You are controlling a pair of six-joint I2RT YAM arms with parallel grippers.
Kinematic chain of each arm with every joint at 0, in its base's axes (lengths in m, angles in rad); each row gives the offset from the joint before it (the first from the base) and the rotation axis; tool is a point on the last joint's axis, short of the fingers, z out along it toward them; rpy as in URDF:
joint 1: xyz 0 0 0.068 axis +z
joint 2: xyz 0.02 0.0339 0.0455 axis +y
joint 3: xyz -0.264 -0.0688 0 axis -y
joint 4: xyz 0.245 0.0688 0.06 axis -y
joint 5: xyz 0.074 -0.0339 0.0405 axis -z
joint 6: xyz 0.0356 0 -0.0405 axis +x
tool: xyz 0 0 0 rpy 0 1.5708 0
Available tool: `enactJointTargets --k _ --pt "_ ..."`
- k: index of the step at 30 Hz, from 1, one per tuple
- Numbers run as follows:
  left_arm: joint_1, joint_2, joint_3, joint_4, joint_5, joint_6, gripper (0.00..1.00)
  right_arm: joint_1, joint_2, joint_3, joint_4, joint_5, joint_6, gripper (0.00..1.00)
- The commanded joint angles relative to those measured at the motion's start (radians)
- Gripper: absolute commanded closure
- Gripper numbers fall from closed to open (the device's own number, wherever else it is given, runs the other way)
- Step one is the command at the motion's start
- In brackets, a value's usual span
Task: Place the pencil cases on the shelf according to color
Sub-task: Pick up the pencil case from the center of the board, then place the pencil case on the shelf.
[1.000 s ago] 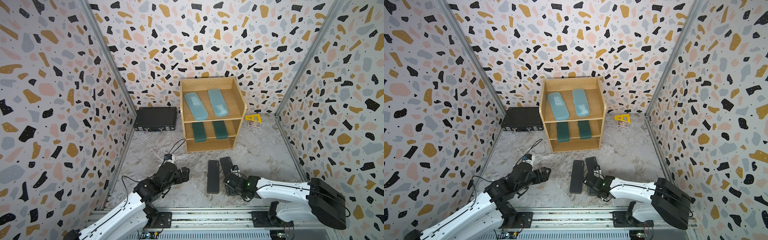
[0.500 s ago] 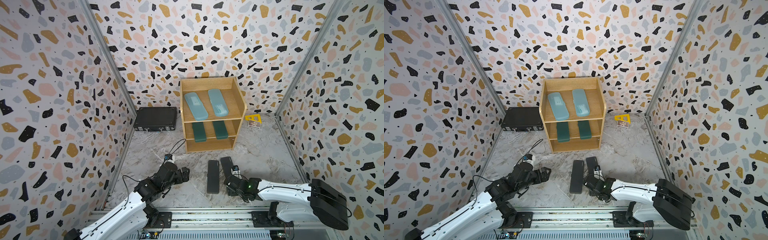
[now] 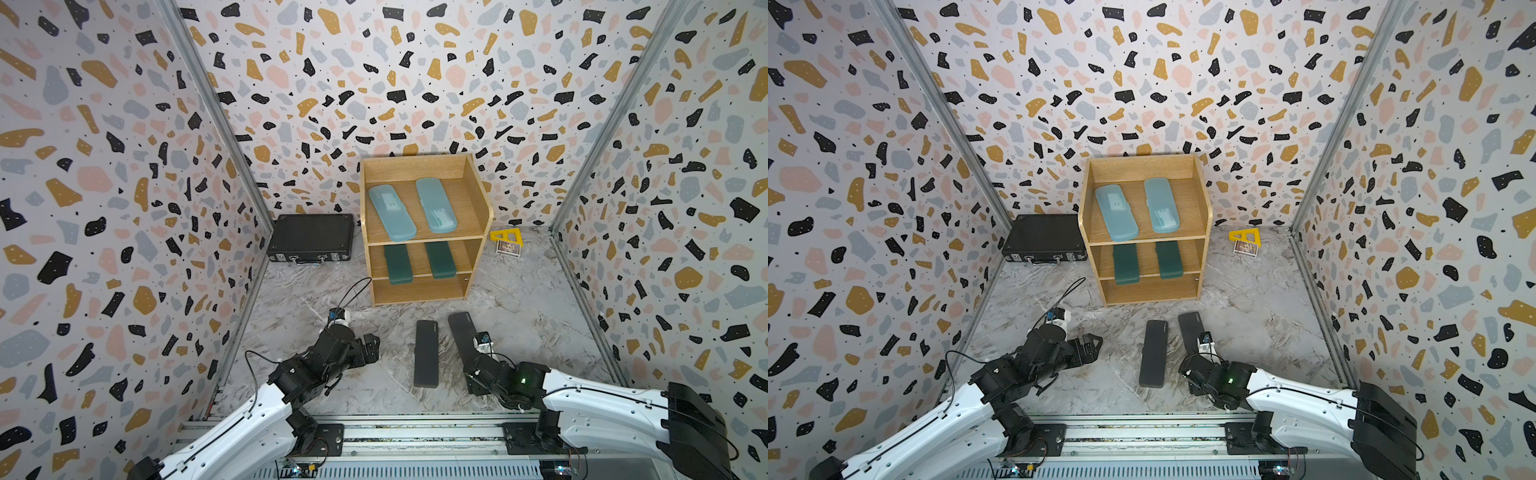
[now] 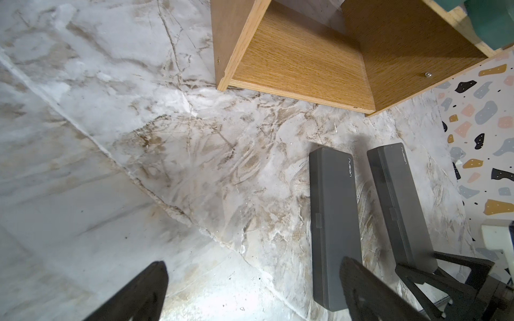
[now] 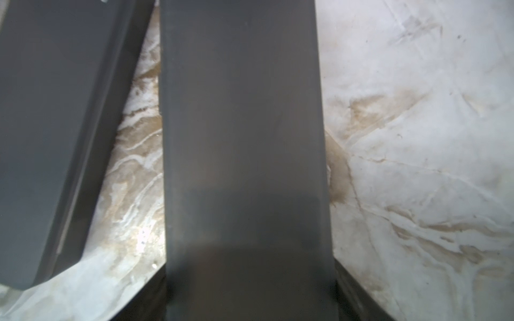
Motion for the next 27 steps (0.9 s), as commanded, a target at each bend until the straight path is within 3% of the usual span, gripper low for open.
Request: enactJointTargets --k 1,11,27 --pt "-0.007 0.007 -0.005 0.03 0.013 -0.008 0.01 -0.012 -0.011 0.065 -0.01 0.032 -0.047 0.79" --pt "-0.009 -0.028 0.007 -0.002 0.01 0.005 0.01 -0.199 0.094 0.136 0.142 -0.094 -0.186 0.8" --pt "-0.009 0.007 -0.018 0.06 0.012 0.003 0.0 -0.334 0.39 0.289 0.348 -0.237 -0.246 0.81"
